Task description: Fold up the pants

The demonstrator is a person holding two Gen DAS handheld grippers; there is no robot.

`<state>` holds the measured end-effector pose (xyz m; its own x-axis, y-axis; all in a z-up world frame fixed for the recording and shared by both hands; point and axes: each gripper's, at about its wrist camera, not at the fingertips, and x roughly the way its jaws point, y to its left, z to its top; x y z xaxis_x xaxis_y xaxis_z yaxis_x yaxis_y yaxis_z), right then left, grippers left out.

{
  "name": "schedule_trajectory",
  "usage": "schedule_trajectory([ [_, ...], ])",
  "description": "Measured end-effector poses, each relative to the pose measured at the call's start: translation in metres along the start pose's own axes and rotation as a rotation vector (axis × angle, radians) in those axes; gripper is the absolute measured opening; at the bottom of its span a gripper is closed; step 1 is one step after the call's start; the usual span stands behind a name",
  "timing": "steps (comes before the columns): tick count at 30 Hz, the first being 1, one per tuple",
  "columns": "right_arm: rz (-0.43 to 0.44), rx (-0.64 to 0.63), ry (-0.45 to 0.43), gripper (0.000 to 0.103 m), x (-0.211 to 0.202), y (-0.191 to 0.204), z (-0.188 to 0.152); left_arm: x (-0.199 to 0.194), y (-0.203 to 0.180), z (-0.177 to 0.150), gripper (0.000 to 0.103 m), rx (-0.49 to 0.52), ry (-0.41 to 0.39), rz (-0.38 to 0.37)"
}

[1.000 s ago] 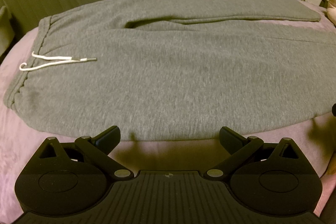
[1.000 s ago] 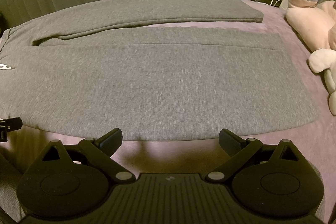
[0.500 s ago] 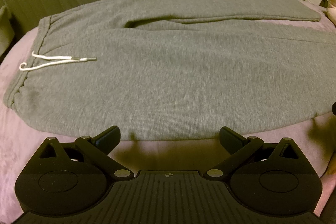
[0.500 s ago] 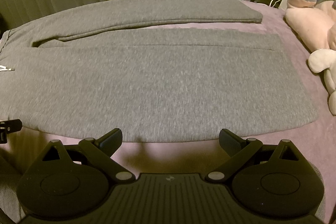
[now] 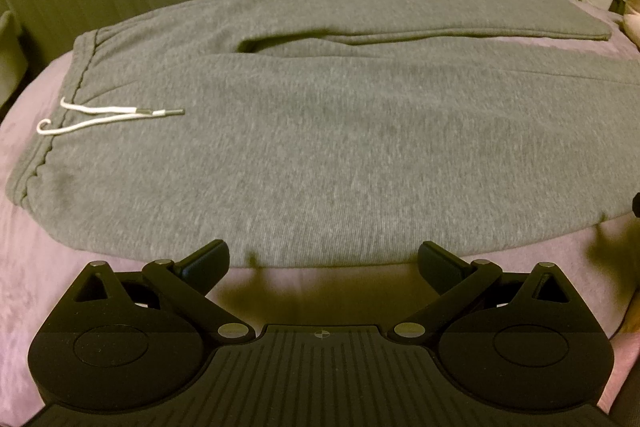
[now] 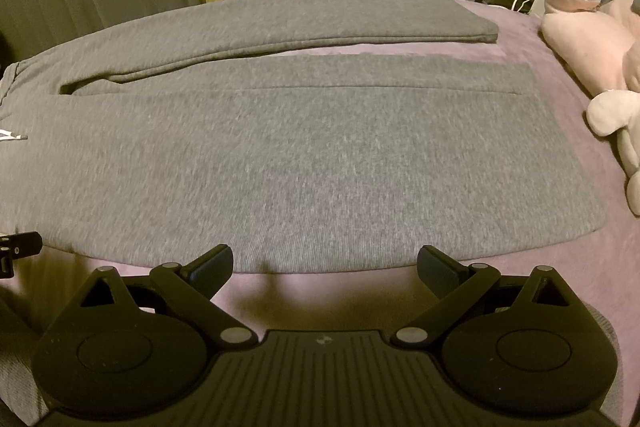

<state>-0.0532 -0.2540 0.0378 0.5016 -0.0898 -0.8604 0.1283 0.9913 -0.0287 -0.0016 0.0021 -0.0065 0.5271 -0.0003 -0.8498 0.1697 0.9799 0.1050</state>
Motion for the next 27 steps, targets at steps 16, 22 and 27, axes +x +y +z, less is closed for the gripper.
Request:
schedule_trajectory([
  [16,-0.004,-0.008,-0.039,0.099,0.0012,-0.0006,-0.0027,0.0001,0.0010,0.0035,0.103,-0.004,0.017,-0.001],
  [22,-0.010,-0.005,-0.091,0.099,0.0002,-0.0034,-0.0013,-0.0008,-0.0019,0.0034,0.103,0.014,0.014,0.013],
  [27,-0.019,0.007,-0.099,0.099,0.0042,-0.0074,0.0001,-0.0051,-0.0002,0.0055,0.103,0.007,0.012,0.026],
])
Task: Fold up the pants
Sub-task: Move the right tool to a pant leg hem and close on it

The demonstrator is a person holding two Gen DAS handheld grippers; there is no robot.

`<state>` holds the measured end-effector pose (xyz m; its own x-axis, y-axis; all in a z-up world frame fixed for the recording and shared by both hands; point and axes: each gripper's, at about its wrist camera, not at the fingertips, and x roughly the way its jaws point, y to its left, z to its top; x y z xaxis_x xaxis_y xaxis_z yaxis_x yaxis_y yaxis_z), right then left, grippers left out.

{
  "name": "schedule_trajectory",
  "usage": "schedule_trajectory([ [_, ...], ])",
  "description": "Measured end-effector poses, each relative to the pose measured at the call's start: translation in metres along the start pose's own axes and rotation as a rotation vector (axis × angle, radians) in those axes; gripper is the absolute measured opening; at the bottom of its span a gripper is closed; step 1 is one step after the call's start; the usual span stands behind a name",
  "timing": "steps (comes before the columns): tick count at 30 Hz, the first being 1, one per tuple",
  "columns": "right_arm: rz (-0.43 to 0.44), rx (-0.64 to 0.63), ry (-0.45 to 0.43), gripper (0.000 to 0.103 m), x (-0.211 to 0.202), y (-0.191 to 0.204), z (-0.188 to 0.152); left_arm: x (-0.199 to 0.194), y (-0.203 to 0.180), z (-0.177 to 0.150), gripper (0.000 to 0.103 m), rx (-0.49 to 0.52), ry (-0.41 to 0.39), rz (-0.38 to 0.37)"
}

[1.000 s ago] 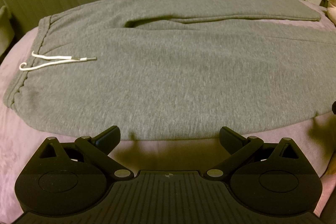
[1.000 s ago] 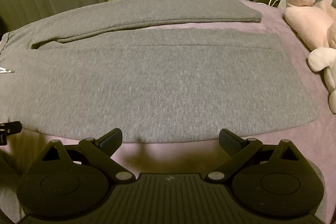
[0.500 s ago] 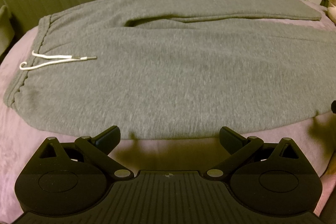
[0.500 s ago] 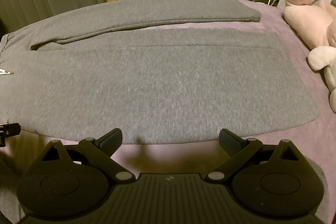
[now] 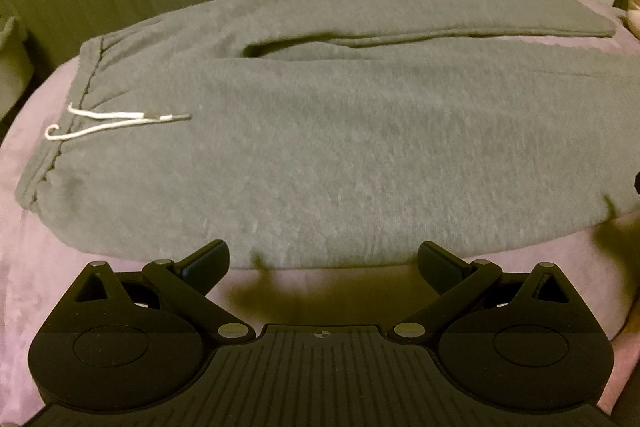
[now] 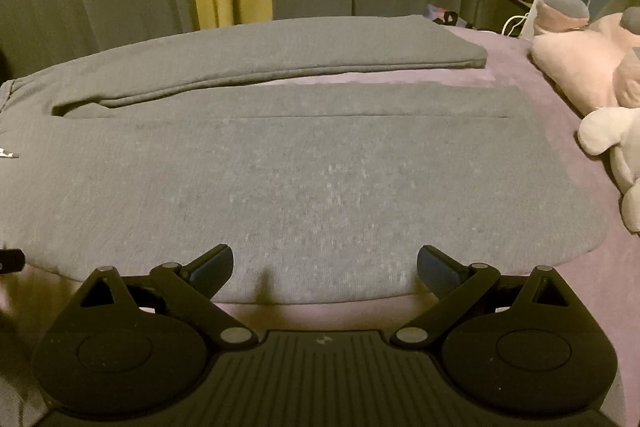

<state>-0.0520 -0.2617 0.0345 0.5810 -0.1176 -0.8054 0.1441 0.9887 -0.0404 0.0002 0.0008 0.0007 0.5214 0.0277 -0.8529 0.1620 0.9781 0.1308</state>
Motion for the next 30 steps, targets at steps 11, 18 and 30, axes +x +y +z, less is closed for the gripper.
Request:
schedule_trajectory([
  [11,0.133,0.144,0.097,0.099,0.036,-0.022,0.045,-0.011,0.028,0.081,0.103,-0.195,-0.084,0.115],
  [18,0.147,0.200,0.042,0.099,0.090,-0.023,0.144,0.048,0.063,0.137,0.103,-0.452,-0.193,0.159],
  [30,0.079,0.406,0.123,0.062,0.284,-0.003,0.326,0.129,0.117,0.118,0.103,-0.546,-0.279,0.408],
])
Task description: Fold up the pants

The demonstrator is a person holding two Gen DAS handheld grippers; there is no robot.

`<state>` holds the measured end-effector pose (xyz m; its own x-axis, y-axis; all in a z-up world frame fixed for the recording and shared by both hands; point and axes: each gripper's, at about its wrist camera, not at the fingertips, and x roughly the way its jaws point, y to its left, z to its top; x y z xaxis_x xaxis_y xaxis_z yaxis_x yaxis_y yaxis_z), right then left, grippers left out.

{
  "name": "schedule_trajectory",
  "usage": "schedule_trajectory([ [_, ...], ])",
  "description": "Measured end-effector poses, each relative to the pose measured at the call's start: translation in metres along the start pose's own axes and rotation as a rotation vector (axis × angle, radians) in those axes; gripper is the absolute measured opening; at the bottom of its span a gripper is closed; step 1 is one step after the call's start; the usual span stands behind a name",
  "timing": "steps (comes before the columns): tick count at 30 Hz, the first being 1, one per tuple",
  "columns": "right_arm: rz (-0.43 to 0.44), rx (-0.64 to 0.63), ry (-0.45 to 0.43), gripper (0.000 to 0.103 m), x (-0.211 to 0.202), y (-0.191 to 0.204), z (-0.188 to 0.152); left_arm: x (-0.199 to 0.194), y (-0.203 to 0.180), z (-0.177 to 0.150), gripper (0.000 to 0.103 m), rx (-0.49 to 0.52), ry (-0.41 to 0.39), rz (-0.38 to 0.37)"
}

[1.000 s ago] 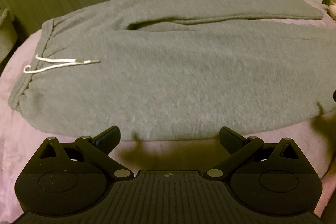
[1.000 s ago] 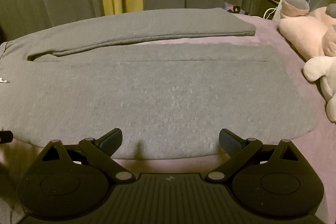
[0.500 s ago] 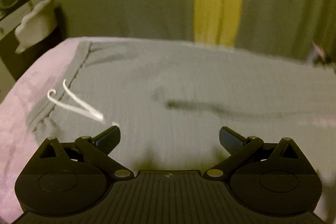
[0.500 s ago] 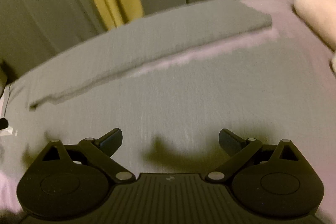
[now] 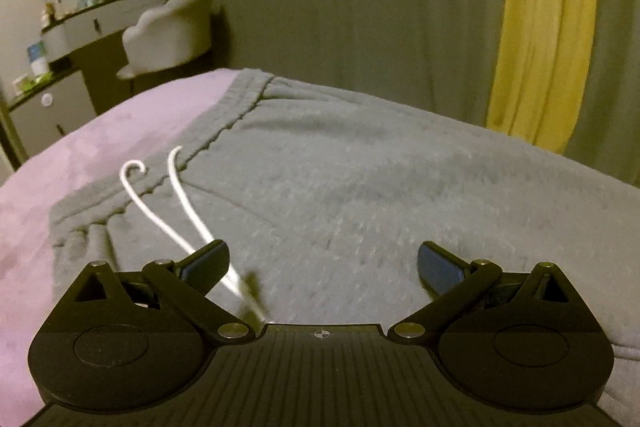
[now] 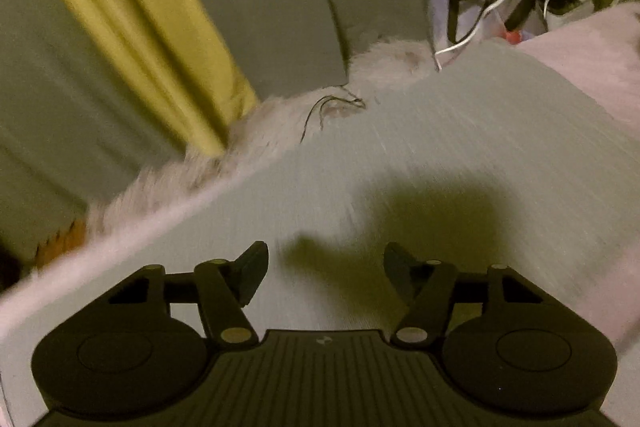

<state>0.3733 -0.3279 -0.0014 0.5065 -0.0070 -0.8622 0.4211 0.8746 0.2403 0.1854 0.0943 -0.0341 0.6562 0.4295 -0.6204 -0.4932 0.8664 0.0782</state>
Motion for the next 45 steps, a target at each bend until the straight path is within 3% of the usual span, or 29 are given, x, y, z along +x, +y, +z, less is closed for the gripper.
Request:
schedule_trajectory([
  [6,-0.118,0.092,-0.035,0.063,0.063,0.015,0.060,0.020,-0.008,-0.006,0.103,0.018,0.012,-0.009],
  [9,-0.166,0.150,0.006,0.063,0.087,0.013,0.070,0.026,-0.007,-0.007,0.103,-0.012,0.026,-0.028],
  [13,-0.259,0.110,0.026,0.062,0.100,0.019,0.067,0.030,-0.004,-0.009,0.103,-0.044,0.035,-0.052],
  [17,-0.335,0.062,0.042,0.045,0.105,0.023,0.069,0.030,-0.003,-0.008,0.103,-0.039,0.041,-0.056],
  [20,-0.371,0.024,0.029,0.026,0.103,0.024,0.065,0.029,0.001,-0.007,0.103,-0.043,0.055,-0.067],
  [21,-0.374,0.009,0.014,0.015,0.100,0.023,0.062,0.029,0.002,-0.007,0.103,-0.044,0.057,-0.071],
  [22,-0.358,0.017,-0.002,0.008,0.093,0.020,0.059,0.028,0.004,-0.007,0.103,-0.045,0.055,-0.070],
  [25,-0.250,0.074,-0.056,0.005,0.054,0.002,0.044,0.027,0.006,-0.006,0.103,-0.054,0.045,-0.060],
  [27,-0.139,0.075,-0.116,0.005,0.011,-0.018,0.025,0.025,0.006,-0.004,0.103,-0.062,0.030,-0.053],
  [30,-0.009,0.070,-0.197,0.005,-0.067,-0.057,-0.032,0.024,0.006,-0.003,0.103,-0.062,0.034,-0.055],
  [32,-0.005,0.021,-0.233,0.004,-0.114,-0.078,-0.083,0.021,0.007,-0.002,0.103,-0.063,0.036,-0.062],
  [34,-0.024,0.007,-0.216,0.001,-0.148,-0.102,-0.142,0.016,0.010,-0.001,0.103,-0.073,0.024,-0.073],
  [36,-0.085,0.026,-0.132,0.000,-0.157,-0.128,-0.199,0.011,0.011,0.001,0.103,-0.080,0.017,-0.079],
  [38,-0.138,0.088,-0.047,0.000,-0.152,-0.159,-0.234,0.006,0.010,0.002,0.103,-0.078,0.011,-0.095],
  [40,-0.117,0.157,-0.050,0.004,-0.153,-0.178,-0.239,0.001,0.010,0.004,0.103,-0.074,0.019,-0.123],
  [42,-0.073,0.110,-0.115,0.008,-0.161,-0.173,-0.228,-0.004,0.011,0.005,0.103,-0.079,0.015,-0.144],
  [44,-0.042,0.029,-0.199,0.049,-0.167,-0.159,-0.214,-0.010,0.012,0.007,0.103,-0.086,-0.005,-0.145],
  [45,-0.032,0.007,-0.236,0.085,-0.165,-0.154,-0.207,-0.012,0.013,0.010,0.103,-0.092,-0.005,-0.145],
])
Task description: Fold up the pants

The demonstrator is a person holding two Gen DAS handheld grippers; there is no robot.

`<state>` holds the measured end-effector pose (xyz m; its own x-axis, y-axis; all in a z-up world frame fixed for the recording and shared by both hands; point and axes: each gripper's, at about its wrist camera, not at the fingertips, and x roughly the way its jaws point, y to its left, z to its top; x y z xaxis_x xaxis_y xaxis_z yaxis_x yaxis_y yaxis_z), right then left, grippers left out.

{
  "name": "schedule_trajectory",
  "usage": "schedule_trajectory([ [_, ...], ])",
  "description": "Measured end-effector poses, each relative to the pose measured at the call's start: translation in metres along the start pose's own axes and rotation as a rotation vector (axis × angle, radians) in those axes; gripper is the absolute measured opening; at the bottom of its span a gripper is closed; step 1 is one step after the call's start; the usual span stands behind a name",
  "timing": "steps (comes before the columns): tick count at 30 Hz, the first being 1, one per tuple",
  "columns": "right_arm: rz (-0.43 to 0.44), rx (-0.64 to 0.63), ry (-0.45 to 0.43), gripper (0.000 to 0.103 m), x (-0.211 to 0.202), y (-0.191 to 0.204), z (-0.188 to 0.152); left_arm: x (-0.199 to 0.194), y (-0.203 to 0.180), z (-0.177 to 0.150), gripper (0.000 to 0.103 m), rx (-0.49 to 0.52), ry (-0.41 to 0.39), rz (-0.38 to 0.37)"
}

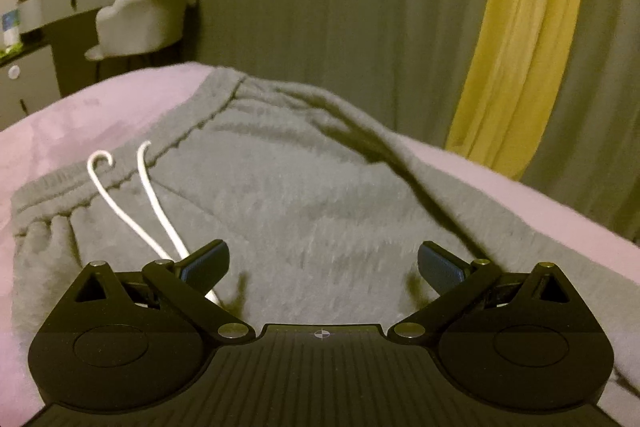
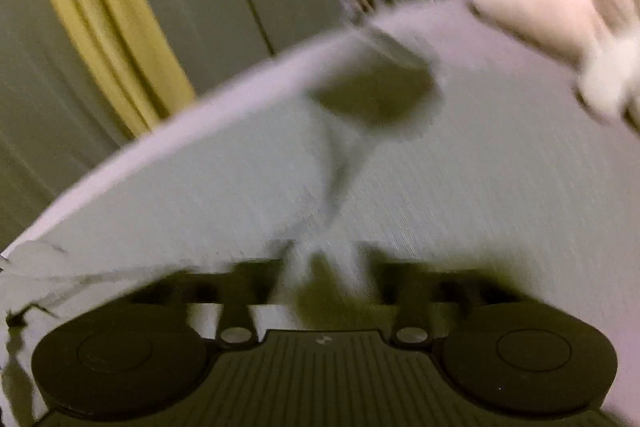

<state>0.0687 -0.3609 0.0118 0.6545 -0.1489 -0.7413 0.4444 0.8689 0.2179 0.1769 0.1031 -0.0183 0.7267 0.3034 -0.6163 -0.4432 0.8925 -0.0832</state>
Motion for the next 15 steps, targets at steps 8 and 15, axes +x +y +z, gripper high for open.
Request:
schedule_trajectory([
  [8,0.047,0.148,0.000,0.091,0.052,-0.016,0.018,0.022,-0.011,0.065,0.103,0.058,0.079,-0.033],
  [15,0.039,0.205,-0.038,0.079,0.060,-0.030,0.011,0.118,-0.016,0.119,0.103,-0.002,0.242,-0.090],
])
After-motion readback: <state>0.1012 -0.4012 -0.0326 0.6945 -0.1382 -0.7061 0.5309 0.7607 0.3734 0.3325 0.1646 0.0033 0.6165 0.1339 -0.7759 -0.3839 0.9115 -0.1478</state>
